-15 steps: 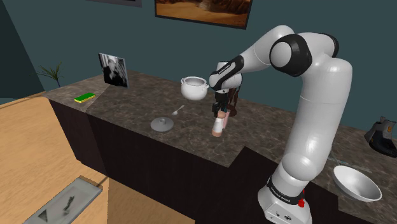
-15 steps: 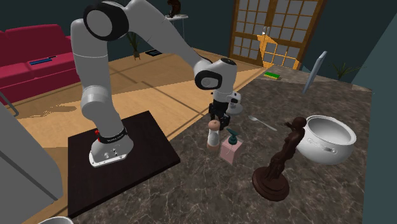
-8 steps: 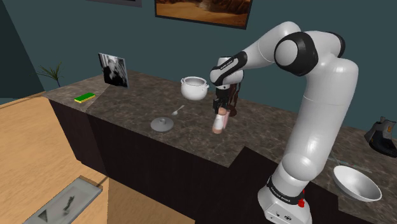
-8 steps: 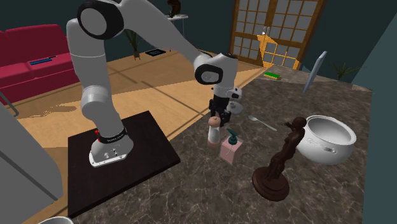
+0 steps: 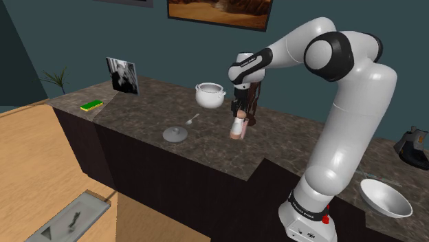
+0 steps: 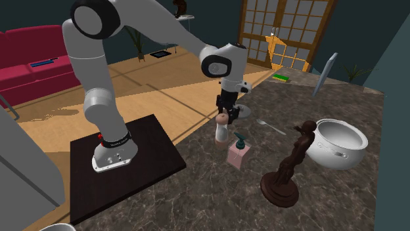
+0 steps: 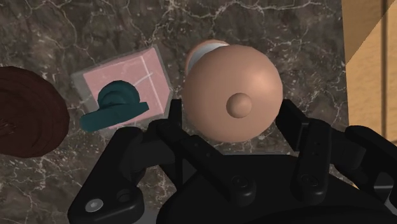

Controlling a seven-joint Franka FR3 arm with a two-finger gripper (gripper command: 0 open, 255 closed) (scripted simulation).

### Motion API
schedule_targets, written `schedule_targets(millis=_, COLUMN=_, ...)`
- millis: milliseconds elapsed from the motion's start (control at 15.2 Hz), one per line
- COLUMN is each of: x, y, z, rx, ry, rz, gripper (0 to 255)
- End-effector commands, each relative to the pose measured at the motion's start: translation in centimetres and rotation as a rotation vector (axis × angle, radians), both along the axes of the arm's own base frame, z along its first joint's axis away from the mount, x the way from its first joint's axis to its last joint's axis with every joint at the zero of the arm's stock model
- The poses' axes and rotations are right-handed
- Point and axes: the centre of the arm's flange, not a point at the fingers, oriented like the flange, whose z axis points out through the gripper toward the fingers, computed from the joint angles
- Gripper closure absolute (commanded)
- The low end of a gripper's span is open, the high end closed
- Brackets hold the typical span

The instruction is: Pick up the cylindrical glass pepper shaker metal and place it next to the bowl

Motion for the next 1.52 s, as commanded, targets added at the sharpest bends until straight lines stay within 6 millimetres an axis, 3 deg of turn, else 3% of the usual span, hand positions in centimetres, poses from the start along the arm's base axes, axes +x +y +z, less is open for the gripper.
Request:
schedule_targets(millis=0, x=-0.1, y=0.0, z=1.1, rx=0.000, ry=0.000, rz=0.000, gripper=255)
schedule_targets(millis=1452, x=-0.1, y=0.0, z=12.7, rx=0.000, ry=0.000, rz=0.000, gripper=255)
